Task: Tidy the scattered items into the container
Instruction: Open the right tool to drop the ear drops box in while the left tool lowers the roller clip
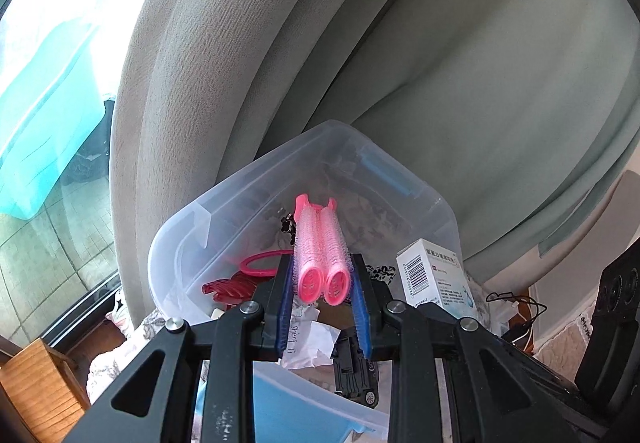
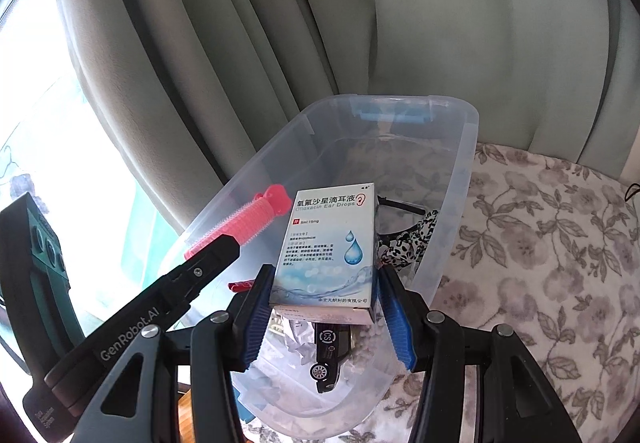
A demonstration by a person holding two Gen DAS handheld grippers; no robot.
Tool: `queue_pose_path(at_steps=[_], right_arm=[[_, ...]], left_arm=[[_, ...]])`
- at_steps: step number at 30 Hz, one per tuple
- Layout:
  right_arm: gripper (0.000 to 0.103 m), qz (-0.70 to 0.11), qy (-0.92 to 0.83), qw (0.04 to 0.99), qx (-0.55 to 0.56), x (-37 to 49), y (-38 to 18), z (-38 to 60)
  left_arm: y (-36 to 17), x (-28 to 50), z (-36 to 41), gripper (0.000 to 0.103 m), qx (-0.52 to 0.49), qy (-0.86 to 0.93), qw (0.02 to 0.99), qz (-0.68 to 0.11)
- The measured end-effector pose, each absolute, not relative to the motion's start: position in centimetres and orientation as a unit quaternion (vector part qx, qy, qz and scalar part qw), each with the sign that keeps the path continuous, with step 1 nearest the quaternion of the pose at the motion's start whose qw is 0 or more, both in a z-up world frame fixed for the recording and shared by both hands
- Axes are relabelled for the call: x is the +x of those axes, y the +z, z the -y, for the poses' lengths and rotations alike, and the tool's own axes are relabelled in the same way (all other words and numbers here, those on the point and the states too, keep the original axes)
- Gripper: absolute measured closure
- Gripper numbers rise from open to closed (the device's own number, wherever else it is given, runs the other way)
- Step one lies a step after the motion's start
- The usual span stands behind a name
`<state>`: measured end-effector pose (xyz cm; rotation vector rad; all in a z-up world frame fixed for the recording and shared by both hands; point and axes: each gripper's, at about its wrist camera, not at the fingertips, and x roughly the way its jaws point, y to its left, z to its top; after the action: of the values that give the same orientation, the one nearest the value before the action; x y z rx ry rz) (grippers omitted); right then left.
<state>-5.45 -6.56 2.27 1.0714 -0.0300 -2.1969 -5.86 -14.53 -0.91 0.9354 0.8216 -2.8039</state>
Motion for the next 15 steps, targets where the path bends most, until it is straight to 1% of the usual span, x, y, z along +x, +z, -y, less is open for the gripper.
queue_pose_path(at_steps=[8, 15], right_arm=[[0.048, 0.006, -0.848, 0.341, 0.406, -6.1, 2.3, 6.2], [0.048, 0.02, -0.845, 0.348, 0.405, -7.3, 2.0, 6.0]], left_arm=[[-0.9, -5.7, 13.8, 0.074, 0.306, -0.917, 0.059, -0.248], [-0.8, -5.6, 13.2, 0.06, 0.306, -0.916, 0.058, -0.252]])
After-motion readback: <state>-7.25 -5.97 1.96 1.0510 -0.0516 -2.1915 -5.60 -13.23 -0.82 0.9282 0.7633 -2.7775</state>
